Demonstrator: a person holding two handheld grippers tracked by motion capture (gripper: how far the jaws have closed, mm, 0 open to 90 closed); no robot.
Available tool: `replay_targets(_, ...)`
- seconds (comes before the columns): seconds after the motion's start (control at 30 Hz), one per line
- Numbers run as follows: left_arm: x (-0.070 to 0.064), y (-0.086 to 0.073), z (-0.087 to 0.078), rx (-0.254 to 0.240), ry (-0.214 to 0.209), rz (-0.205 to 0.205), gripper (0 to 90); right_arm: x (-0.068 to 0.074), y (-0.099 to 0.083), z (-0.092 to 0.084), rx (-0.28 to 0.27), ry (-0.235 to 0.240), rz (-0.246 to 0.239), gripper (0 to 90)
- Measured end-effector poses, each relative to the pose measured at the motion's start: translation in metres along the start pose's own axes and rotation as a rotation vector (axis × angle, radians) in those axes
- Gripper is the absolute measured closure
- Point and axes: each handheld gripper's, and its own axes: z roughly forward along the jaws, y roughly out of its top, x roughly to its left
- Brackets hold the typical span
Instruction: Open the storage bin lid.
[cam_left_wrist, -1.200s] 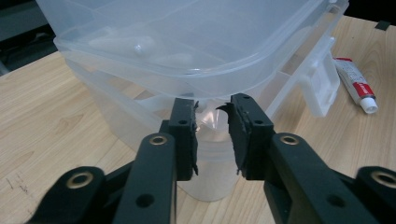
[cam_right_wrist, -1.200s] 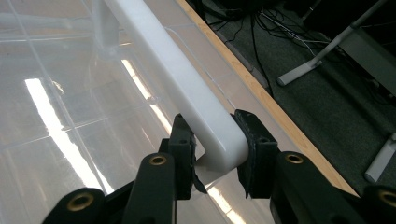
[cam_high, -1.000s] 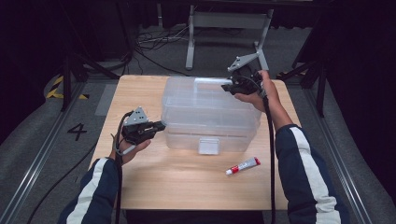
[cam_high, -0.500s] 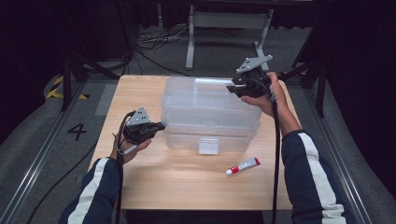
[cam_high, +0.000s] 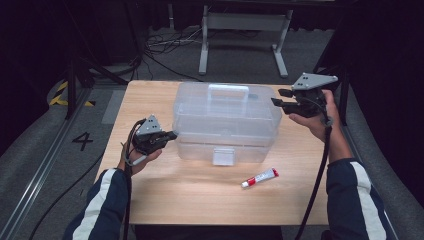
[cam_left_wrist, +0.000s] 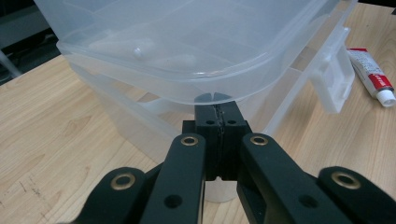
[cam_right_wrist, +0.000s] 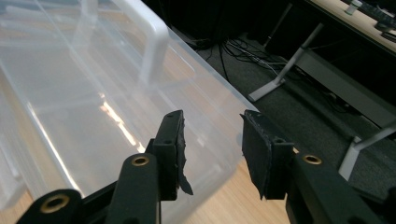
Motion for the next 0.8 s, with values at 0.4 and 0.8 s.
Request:
replay_targets(0.4,0.001,0.001,0.000,0.003,0.000,0.007,90.0,-0.001,-0.044,-0.015,-0.003,-0.031,0.023,56.5)
replay_targets(0.8,0.002,0.003,-0.001,0.001,0.002,0.010,89.9,0.007,-0.089,-0.007,-0.032,-0.035,0.039,53.9)
